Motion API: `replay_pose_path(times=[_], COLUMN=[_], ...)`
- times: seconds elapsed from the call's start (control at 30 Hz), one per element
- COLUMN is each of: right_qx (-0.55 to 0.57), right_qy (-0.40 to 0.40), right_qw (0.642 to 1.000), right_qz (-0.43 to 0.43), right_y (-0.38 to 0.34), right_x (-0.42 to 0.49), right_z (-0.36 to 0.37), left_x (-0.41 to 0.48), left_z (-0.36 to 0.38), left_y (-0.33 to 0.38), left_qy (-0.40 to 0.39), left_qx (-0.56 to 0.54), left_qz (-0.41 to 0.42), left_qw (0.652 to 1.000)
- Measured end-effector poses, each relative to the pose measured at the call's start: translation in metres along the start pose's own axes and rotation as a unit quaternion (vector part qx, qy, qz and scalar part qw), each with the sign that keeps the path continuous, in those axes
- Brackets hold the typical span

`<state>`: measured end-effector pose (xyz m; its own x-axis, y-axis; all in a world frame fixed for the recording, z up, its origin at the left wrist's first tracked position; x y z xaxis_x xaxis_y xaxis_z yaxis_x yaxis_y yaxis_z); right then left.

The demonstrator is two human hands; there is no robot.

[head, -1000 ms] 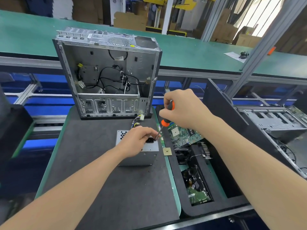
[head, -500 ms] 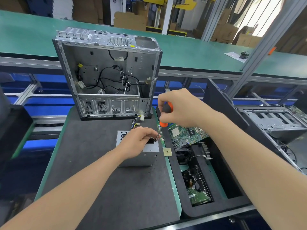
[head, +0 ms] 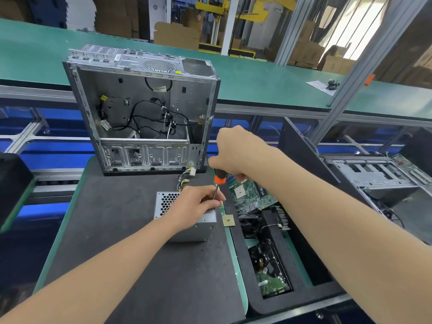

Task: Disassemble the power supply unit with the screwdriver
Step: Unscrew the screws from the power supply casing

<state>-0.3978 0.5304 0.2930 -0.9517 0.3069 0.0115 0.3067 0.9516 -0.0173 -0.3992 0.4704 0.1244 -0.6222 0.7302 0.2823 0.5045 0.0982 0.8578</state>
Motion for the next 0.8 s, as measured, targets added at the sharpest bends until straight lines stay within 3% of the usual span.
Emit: replay_pose_path(times=[0.17, 0.3, 0.4, 0.53, 0.7, 0.8], right_qx=[-0.023, -0.025, -0.021, 0.044, 0.018, 0.063], right_qy=[-0.026, -0.067, -0.060, -0.027, 0.114, 0.094], right_qw=[0.991, 0.945, 0.924, 0.953, 0.990, 0.994], right_qz=[-0.127, -0.318, -0.376, -0.299, -0.076, -0.005], right_y=[-0.019, -0.029, -0.027, -0.018, 0.001, 0.001], right_x=[-0.002, -0.012, -0.016, -0.014, -0.008, -0.006], right_z=[0.009, 0.006, 0.003, -0.001, -0.010, 0.006], left_x=[0.001, 0.002, 0.003, 0.004, 0.002, 0.001], left_z=[-0.001, 0.002, 0.002, 0.001, 0.000, -0.002], left_y=[-0.007, -0.013, -0.012, -0.011, -0.012, -0.009], left_qy=[-0.013, -0.019, -0.019, -0.007, 0.002, 0.018], left_qx=[-0.029, -0.034, -0.014, 0.009, 0.025, 0.031], left_qz=[-0.015, -0.022, -0.015, -0.014, -0.029, -0.017], left_qw=[0.999, 0.999, 1.000, 1.000, 0.999, 0.999])
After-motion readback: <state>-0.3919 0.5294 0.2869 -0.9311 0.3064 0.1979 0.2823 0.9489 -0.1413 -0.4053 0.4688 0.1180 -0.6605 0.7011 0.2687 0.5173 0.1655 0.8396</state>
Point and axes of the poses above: each hand's wrist, its own x-axis towards the middle knuckle, its own z-axis out of the palm, y = z × x, the point moved 10 cm from there along x, towards the middle knuckle, and after that the axes turned 11 degrees about z, right-handed, at the moved point
